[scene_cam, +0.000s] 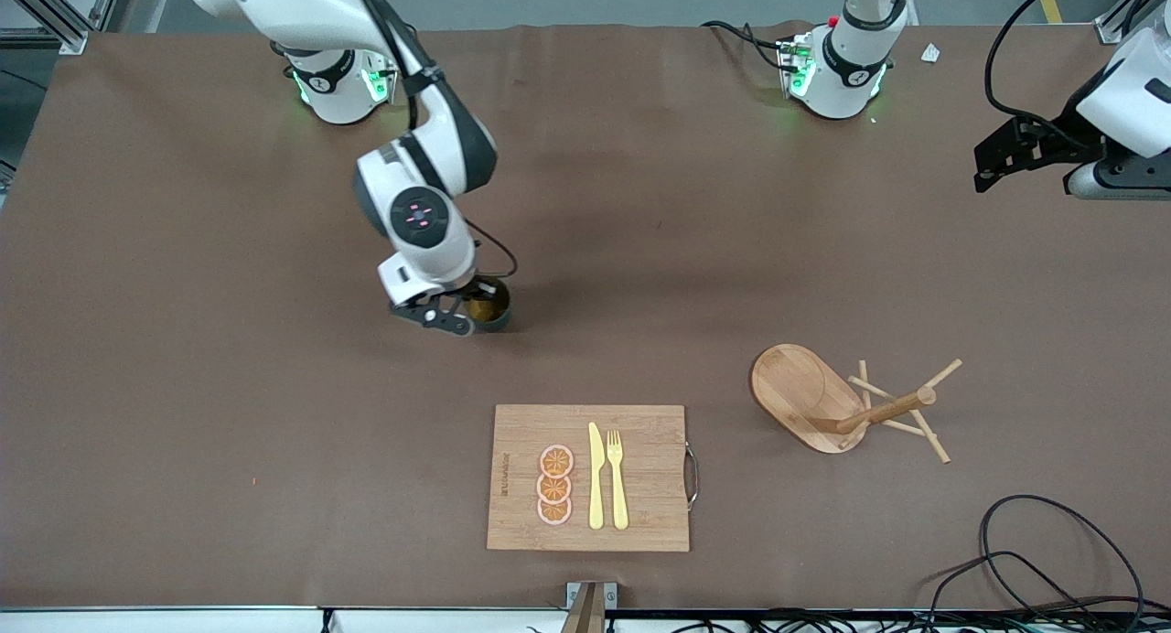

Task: Transfer cup from left to right arm and place
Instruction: 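Carry the teal mug away from the stand with the right gripper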

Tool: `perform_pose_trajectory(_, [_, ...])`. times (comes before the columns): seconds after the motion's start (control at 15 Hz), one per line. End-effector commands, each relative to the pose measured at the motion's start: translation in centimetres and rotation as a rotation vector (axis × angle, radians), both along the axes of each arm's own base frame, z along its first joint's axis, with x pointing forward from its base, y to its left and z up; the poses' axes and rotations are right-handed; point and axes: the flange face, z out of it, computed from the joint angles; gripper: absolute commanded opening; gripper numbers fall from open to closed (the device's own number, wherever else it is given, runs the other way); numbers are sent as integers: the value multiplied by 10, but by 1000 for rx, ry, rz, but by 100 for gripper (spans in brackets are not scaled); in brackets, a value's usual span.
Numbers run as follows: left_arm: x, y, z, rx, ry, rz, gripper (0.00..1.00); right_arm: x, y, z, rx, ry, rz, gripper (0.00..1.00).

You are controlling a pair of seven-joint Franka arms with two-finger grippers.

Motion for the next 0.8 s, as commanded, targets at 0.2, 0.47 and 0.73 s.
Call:
perform_pose_trajectory(0.2, [-13, -2, 7, 3, -4, -37, 100, 12, -149, 45, 93, 7, 372, 0])
perform_pose_trajectory(0.47, [-14, -2, 6, 4, 0, -37, 100, 23, -245, 42, 125, -6, 554, 0])
perform_pose_trajectory(0.73, [-14, -4, 6, 3, 2, -34, 100, 17, -303, 19, 122, -57, 649, 0])
